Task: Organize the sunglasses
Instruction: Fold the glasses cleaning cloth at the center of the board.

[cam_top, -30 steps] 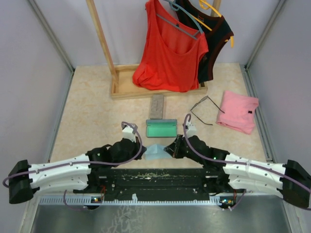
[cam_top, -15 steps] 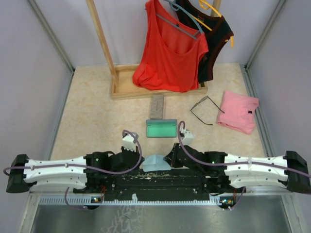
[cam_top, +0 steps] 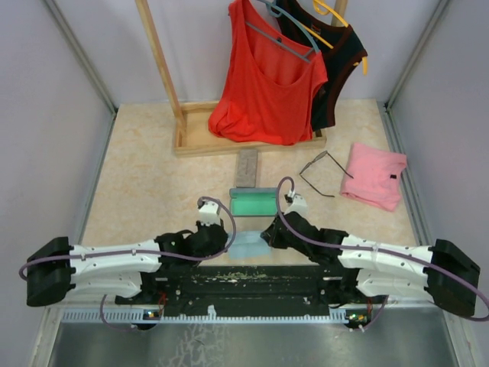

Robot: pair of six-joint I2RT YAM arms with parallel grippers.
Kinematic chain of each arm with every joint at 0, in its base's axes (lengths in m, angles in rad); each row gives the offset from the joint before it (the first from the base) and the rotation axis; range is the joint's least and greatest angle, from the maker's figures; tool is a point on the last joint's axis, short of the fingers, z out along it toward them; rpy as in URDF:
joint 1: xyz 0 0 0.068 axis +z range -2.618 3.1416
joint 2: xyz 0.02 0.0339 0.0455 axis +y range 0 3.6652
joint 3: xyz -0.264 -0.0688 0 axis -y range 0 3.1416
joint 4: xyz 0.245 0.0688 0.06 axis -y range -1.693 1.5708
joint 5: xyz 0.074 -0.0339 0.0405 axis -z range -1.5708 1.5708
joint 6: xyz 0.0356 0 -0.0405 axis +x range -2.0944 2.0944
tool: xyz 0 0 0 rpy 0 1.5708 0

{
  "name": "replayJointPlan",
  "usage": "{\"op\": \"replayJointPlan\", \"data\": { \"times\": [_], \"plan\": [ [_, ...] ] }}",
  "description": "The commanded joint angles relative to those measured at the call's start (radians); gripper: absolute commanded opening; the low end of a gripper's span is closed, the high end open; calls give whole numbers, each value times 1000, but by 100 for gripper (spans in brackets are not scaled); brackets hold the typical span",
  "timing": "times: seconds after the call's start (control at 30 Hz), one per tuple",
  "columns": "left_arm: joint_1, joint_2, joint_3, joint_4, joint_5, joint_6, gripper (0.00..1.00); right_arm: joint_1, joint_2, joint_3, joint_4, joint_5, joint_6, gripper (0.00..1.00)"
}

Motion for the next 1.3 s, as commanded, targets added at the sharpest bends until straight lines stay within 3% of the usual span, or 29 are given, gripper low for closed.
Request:
{"op": "replayJointPlan", "data": {
  "times": [0.0, 0.4, 1.27],
  "plan": [
    [72, 29, -15, 169, 61, 112, 0, -65, 29, -7, 145, -59, -67, 0],
    [135, 147, -25, 289, 154, 166, 0, -191, 114, -25, 230, -146, -132, 0],
    [137, 142, -64, 287, 206, 128, 0, -198, 110, -75, 202, -183, -125, 0]
  ]
}}
